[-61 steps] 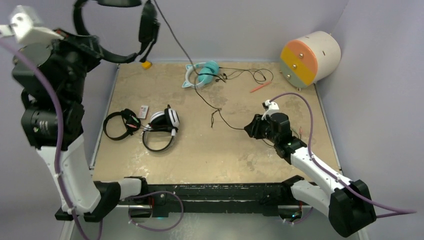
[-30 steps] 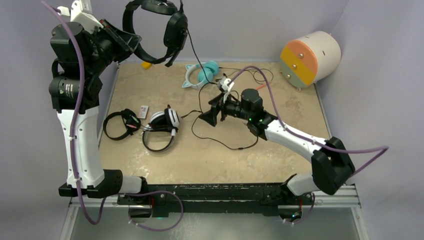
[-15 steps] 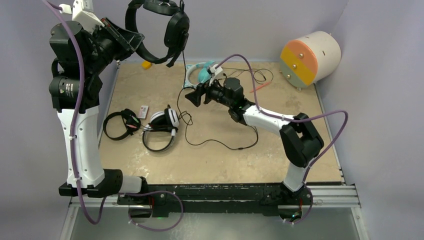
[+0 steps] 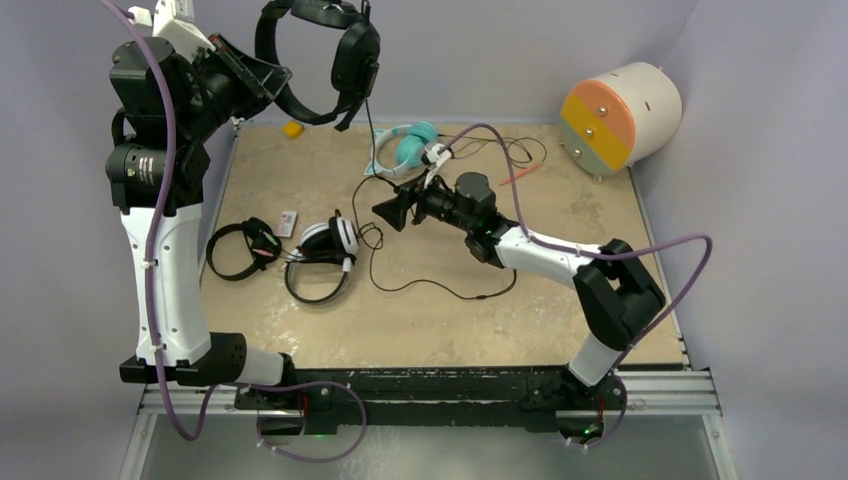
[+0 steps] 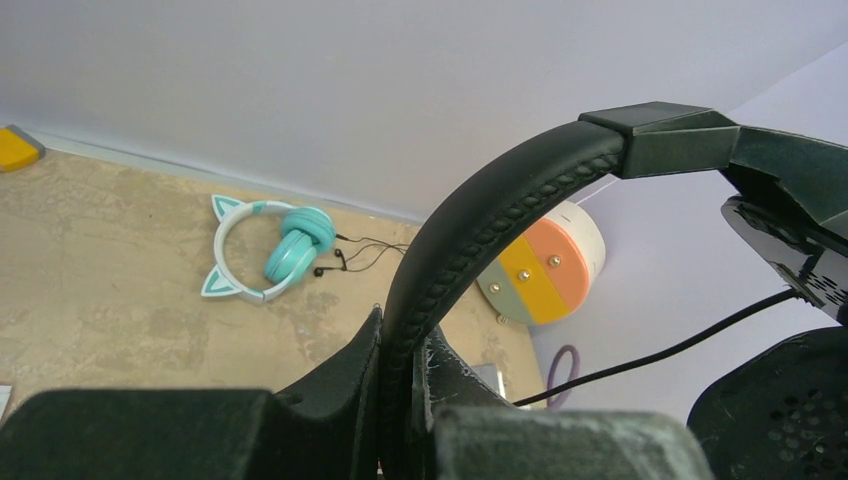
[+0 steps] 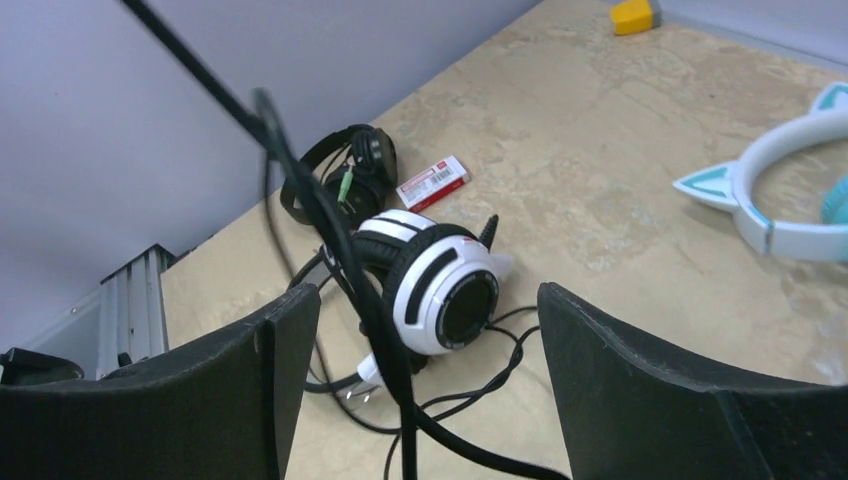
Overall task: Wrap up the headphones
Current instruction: Straighten the headphones cable from the headphones.
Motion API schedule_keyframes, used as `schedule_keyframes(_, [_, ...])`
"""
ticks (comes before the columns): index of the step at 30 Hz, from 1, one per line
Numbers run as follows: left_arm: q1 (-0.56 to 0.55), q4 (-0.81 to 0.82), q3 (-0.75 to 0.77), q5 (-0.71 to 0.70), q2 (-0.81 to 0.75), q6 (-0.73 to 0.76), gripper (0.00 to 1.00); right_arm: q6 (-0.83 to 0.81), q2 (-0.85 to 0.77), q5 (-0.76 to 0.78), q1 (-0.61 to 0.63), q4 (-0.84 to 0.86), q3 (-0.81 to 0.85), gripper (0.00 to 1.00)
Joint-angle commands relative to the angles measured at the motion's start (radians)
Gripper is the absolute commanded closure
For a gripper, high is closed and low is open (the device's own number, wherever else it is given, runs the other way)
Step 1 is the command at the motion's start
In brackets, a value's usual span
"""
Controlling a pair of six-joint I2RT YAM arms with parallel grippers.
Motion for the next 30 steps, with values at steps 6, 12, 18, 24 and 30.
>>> schedule_keyframes(6, [0.004, 0.073, -0.004, -0.016, -0.02, -0.013, 1.0, -0.059, -0.257, 0.255, -0.001, -0.109, -0.147, 0.15])
schedule_keyframes(12, [0.004, 0.087, -0.025, -0.022, -0.032, -0.009, 1.0, -0.052, -0.403, 0.368, 0.0, -0.239, -0.191, 0.11])
schedule_keyframes(18, [0.004, 0.091, -0.029, -0.018, -0.032, -0.009, 1.0, -0.013, -0.485, 0.457, 0.005, -0.385, -0.181, 0.12])
schedule_keyframes(24, [0.004, 0.096, -0.042, -0.02, -0.032, -0.01, 1.0, -0.023, -0.464, 0.506, 0.119, -0.444, -0.13, 0.22])
schedule_keyframes(30, [0.004, 0.102, -0.052, -0.019, -0.033, -0.015, 1.0, -0.041, -0.347, 0.539, 0.255, -0.319, -0.091, 0.23])
